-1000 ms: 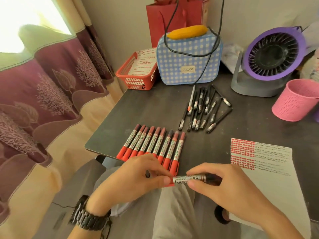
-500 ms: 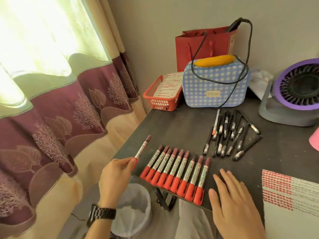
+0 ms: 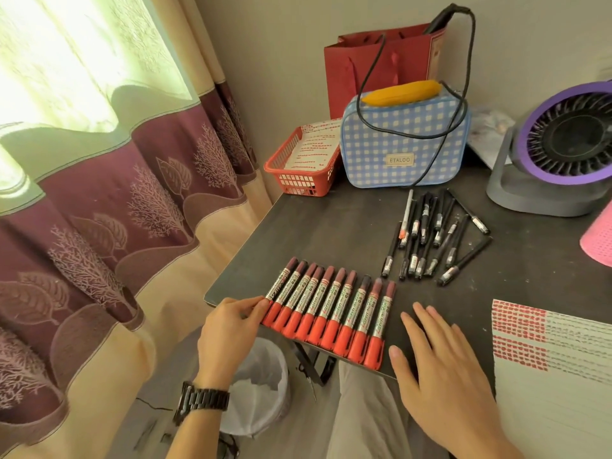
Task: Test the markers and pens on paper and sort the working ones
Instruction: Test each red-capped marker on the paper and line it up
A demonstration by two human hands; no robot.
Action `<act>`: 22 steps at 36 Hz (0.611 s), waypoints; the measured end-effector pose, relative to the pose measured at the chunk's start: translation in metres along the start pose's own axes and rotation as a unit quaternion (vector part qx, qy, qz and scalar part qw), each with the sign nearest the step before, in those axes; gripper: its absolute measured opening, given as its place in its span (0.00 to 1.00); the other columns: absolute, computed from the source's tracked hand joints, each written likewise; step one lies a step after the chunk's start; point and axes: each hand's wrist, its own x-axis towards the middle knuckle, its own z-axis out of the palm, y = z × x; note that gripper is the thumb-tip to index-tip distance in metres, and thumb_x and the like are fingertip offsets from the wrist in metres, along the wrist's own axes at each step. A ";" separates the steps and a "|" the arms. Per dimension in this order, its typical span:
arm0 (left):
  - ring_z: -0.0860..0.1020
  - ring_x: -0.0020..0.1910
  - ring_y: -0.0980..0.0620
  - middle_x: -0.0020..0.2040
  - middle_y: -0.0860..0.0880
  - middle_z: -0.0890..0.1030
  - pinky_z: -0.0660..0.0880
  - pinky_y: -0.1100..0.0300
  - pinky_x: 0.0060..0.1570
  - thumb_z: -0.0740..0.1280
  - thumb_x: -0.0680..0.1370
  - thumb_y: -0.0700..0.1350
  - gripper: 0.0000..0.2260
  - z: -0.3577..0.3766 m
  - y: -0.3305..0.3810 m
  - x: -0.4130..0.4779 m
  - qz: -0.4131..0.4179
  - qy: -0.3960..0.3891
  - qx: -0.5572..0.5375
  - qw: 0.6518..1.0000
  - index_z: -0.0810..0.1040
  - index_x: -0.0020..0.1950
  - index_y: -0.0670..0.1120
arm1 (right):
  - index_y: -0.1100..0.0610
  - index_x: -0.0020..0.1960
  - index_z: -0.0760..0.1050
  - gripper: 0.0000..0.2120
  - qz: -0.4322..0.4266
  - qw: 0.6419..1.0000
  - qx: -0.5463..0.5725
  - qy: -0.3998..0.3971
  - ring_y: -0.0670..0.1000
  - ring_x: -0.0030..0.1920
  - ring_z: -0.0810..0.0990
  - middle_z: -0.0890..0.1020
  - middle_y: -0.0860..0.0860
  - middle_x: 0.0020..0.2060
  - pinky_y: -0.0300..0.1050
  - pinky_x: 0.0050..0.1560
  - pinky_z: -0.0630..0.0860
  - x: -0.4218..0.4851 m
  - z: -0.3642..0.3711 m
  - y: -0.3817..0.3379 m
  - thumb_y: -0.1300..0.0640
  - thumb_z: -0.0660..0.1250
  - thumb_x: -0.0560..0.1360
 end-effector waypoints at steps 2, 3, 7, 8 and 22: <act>0.73 0.41 0.64 0.42 0.61 0.77 0.66 0.64 0.35 0.65 0.79 0.62 0.08 0.000 0.000 0.000 -0.001 0.000 0.005 1.000 0.83 0.53 0.68 | 0.47 0.83 0.46 0.37 -0.003 1.000 -0.005 0.000 0.46 0.81 0.40 0.46 0.46 0.83 0.44 0.76 0.36 0.000 0.001 0.000 0.35 0.29 0.77; 0.74 0.41 0.64 0.42 0.62 0.77 0.67 0.64 0.35 0.64 0.79 0.62 0.08 0.000 0.000 0.000 0.000 0.000 0.003 1.000 0.83 0.53 0.67 | 0.47 0.83 0.47 0.38 -0.004 1.000 -0.002 -0.001 0.46 0.81 0.40 0.47 0.46 0.83 0.45 0.76 0.37 0.000 0.001 0.001 0.34 0.30 0.76; 0.74 0.42 0.64 0.43 0.61 0.78 0.67 0.65 0.37 0.65 0.79 0.61 0.09 0.000 0.001 0.000 -0.001 -0.006 -0.004 1.000 0.84 0.54 0.66 | 0.48 0.83 0.50 0.36 -0.006 1.000 0.013 0.009 0.46 0.81 0.42 0.49 0.47 0.83 0.46 0.77 0.38 0.000 0.002 0.001 0.35 0.34 0.79; 0.74 0.42 0.64 0.43 0.61 0.78 0.67 0.65 0.37 0.65 0.79 0.60 0.09 0.000 0.002 0.000 -0.003 -0.008 -0.004 1.000 0.84 0.55 0.65 | 0.48 0.83 0.51 0.35 -0.004 1.000 0.017 0.009 0.47 0.81 0.43 0.50 0.47 0.82 0.46 0.77 0.39 0.000 0.002 0.001 0.35 0.36 0.80; 0.75 0.54 0.50 0.51 0.56 0.77 0.76 0.51 0.49 0.62 0.80 0.59 0.13 -0.005 0.026 -0.003 -0.005 -0.008 0.039 0.999 0.80 0.60 0.60 | 0.48 0.83 0.51 0.34 -0.002 1.000 0.027 0.016 0.48 0.81 0.44 0.51 0.47 0.83 0.48 0.77 0.39 -0.001 0.004 0.002 0.34 0.43 0.81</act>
